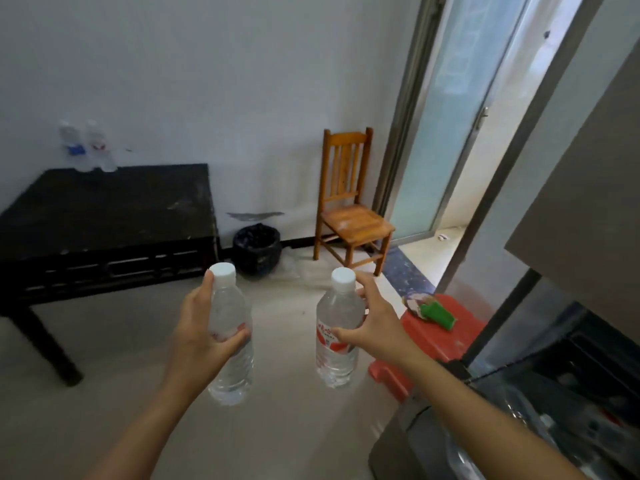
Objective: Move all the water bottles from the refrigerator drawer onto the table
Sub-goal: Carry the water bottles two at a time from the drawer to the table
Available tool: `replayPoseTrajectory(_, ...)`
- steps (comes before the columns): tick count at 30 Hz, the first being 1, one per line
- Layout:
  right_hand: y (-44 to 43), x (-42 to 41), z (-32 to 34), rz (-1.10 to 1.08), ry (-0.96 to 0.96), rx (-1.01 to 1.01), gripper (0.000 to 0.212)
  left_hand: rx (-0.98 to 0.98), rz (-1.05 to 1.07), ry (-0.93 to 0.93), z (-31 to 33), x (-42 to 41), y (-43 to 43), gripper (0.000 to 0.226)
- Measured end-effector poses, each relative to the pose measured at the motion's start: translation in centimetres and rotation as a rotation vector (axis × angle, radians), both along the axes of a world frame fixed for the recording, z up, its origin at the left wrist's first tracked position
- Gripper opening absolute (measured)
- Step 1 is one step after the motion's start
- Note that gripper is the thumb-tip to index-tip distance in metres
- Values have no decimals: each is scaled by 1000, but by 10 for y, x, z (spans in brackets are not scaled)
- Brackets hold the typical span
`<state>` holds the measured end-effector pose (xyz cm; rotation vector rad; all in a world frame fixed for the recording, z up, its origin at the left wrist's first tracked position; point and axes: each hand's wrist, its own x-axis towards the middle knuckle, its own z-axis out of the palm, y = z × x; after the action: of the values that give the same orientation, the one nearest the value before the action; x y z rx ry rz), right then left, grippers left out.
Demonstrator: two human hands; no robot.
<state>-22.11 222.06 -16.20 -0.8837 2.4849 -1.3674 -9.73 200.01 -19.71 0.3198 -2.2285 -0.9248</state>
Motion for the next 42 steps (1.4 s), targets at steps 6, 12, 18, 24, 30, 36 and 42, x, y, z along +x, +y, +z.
replayPoseTrajectory(6, -8, 20, -30, 90, -43, 73, 78, 28, 139, -65, -29, 73, 5, 103)
replayPoseTrajectory(12, -34, 60, -50, 276, -53, 149, 83, 163, 372, -143, -43, 159, 21, 99)
replayPoseTrajectory(18, -81, 113, -55, 526, -78, 125, 79, 165, 588, -169, -37, 239, 26, 99)
replayPoseTrajectory(24, -132, 165, -51, 716, -65, 135, 80, 214, 801, -120, -30, 302, 12, 102)
replayPoseTrajectory(30, -196, 230, -48, 797, -71, 100, 79, 258, 988, -101, -26, 383, -25, 105)
replayPoseTrajectory(36, -265, 304, -48, 828, -63, 77, 78, 243, 1074, -124, -17, 470, -82, 105)
replayPoseTrajectory(42, -325, 357, -42, 854, -57, 52, 81, 206, 1095, -174, -17, 531, -146, 105)
